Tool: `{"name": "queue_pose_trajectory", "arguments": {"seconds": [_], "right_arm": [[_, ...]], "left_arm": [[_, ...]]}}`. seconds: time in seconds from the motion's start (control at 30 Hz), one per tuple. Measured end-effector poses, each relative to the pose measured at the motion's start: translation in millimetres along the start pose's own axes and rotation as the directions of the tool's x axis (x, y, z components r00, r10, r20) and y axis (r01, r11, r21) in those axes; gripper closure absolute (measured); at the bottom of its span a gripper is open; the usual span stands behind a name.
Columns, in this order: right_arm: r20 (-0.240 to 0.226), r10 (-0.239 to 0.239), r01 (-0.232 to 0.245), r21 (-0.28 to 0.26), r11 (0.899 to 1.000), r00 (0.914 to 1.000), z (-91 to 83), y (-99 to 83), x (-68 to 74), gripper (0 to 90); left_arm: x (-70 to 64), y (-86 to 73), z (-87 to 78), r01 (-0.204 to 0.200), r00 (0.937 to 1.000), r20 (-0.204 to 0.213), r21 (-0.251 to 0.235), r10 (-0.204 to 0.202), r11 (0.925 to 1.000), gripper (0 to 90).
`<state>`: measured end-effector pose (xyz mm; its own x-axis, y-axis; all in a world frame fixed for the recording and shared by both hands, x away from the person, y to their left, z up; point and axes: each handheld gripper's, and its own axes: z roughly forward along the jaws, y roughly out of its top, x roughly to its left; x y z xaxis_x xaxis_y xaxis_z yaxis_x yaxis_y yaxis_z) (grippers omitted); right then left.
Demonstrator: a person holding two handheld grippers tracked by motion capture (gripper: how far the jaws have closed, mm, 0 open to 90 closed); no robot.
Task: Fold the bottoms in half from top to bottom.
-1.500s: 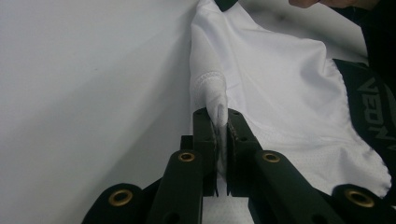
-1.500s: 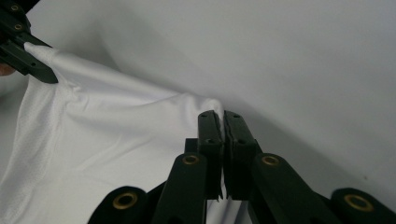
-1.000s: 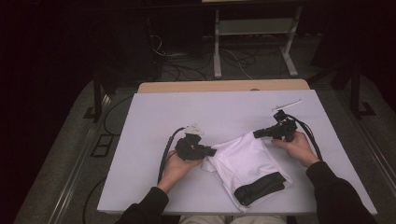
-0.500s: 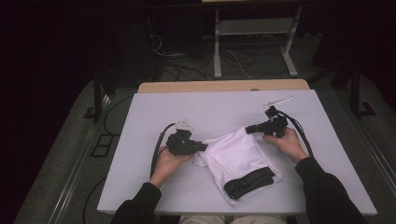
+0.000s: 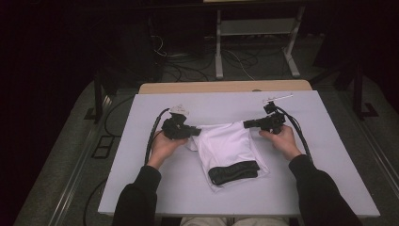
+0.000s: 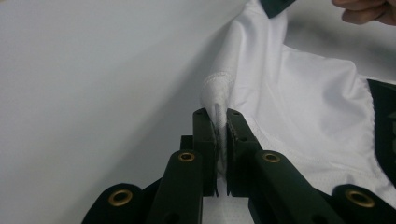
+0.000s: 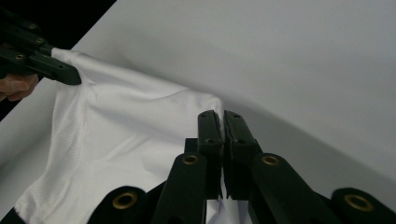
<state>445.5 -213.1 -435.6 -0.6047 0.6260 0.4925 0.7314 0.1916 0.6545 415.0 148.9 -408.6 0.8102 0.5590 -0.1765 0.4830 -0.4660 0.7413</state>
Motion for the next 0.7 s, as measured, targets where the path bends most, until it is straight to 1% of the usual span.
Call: {"name": "queue_pose_trajectory", "arguments": {"seconds": [0.1, 0.13, 0.2, 0.27, 0.37, 0.4, 0.5, 0.57, 0.6, 0.7], "right_arm": [[0.009, 0.006, -0.006, -0.011, 1.0, 0.9999, 1.8, 3.2, -1.1, 85.0], [0.006, 0.013, -0.013, -0.017, 1.0, 0.9999, 2.6, 4.0, -2.2, 85.0], [0.02, 0.016, -0.015, -0.023, 1.0, 0.9997, 4.3, 5.5, -4.4, 85.0], [0.023, 0.028, -0.028, -0.036, 0.999, 0.9993, 5.5, 7.0, -7.7, 85.0], [0.037, 0.045, -0.043, -0.055, 0.998, 0.9983, 6.6, 11.3, -11.8, 85.0], [0.039, 0.047, -0.045, -0.062, 0.997, 0.9981, 7.2, 13.0, -13.1, 85.0], [0.048, 0.058, -0.054, -0.072, 0.996, 0.9972, 8.3, 17.6, -17.0, 85.0], [0.055, 0.066, -0.061, -0.084, 0.995, 0.9963, 8.8, 20.2, -20.5, 85.0], [0.056, 0.074, -0.068, -0.089, 0.994, 0.9957, 9.2, 21.7, -22.5, 85.0], [0.061, 0.086, -0.079, -0.11, 0.991, 0.9944, 9.3, 25.8, -27.1, 85.0]], "left_arm": [[8.6, 6.1, 3.6, -0.004, 0.9999, -0.016, 0.002, 0.004, 1.0, 83.8], [11.6, 8.1, 5.0, -0.005, 0.9998, -0.021, 0.004, 0.005, 1.0, 83.7], [17.0, 11.4, 8.6, -0.013, 0.9994, -0.034, 0.006, 0.013, 0.9999, 83.7], [22.0, 14.7, 12.2, -0.012, 0.9989, -0.045, 0.006, 0.013, 0.9999, 83.7], [28.9, 17.3, 16.1, 0.006, 0.9981, -0.061, -0.029, -0.007, 0.9996, 83.7], [30.3, 18.1, 17.5, 0.012, 0.9973, -0.072, -0.039, -0.015, 0.9992, 83.7], [34.0, 19.4, 22.0, 0.039, 0.9957, -0.08, -0.084, -0.046, 0.9957, 83.7], [37.0, 20.7, 25.1, 0.057, 0.994, -0.088, -0.093, -0.065, 0.9941, 83.7], [37.7, 21.4, 26.7, 0.06, 0.9931, -0.094, -0.104, -0.069, 0.9927, 83.7], [40.6, 23.0, 30.0, 0.044, 0.9915, -0.115, -0.137, -0.06, 0.9896, 83.6]]}}
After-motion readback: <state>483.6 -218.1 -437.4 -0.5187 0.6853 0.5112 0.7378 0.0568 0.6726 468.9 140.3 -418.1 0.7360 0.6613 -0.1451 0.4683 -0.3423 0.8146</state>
